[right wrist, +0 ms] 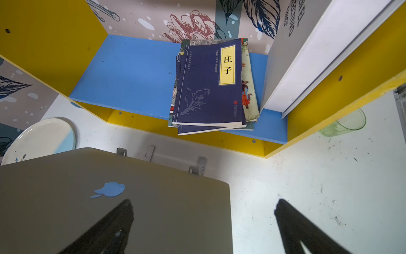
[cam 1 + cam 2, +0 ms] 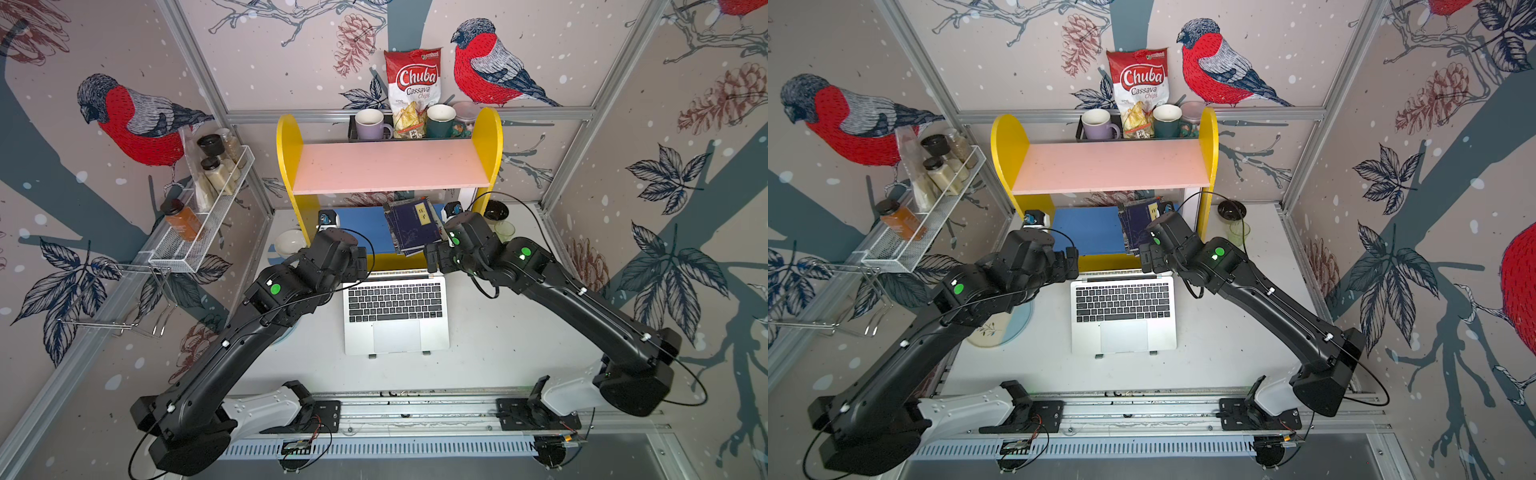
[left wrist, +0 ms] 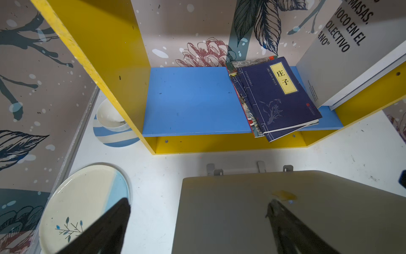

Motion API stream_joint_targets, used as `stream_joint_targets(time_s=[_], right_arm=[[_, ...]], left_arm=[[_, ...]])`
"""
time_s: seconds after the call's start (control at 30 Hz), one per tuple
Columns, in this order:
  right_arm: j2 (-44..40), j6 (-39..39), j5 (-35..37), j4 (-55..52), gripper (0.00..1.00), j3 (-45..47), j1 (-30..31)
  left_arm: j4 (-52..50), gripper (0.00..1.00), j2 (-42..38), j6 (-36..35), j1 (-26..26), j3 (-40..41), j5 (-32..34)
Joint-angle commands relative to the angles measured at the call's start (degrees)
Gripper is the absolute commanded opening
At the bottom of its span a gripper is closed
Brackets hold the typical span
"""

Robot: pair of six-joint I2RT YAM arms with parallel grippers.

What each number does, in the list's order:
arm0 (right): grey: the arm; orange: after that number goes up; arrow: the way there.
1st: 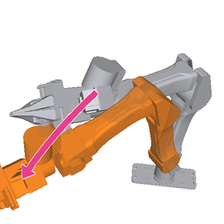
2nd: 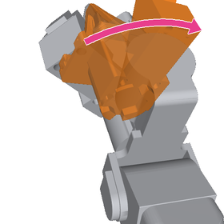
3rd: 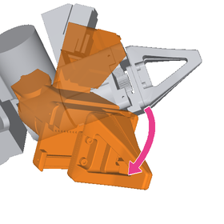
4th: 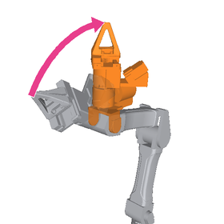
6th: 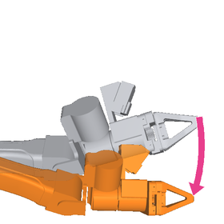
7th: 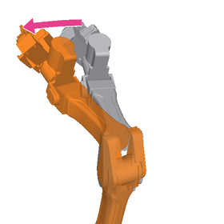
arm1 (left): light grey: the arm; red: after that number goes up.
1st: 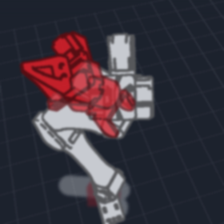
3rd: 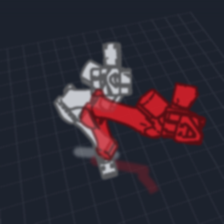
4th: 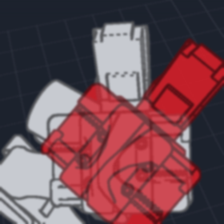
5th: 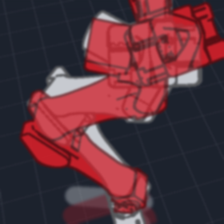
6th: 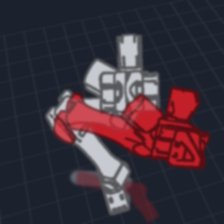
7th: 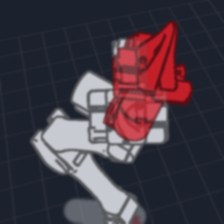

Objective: Close the laptop lid and set it aside
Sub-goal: Close the lid of the laptop.

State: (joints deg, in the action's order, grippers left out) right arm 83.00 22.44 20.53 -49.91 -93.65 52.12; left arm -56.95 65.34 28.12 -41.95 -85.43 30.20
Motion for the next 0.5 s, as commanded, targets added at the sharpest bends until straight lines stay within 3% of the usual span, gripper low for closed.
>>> stream_joint_targets(time_s=[0.0,0.47], right_arm=[[-0.4,0.0,-0.9,0.5,1.00,0.0,0.0],[-3.6,1.1,0.0,-2.8,1.00,2.2,3.5]], left_arm=[[0.6,0.97,0.1,-0.6,-0.2,0.7,1.2],[-4.5,0.97,-5.1,2.9,-0.2,2.1,-3.4]])
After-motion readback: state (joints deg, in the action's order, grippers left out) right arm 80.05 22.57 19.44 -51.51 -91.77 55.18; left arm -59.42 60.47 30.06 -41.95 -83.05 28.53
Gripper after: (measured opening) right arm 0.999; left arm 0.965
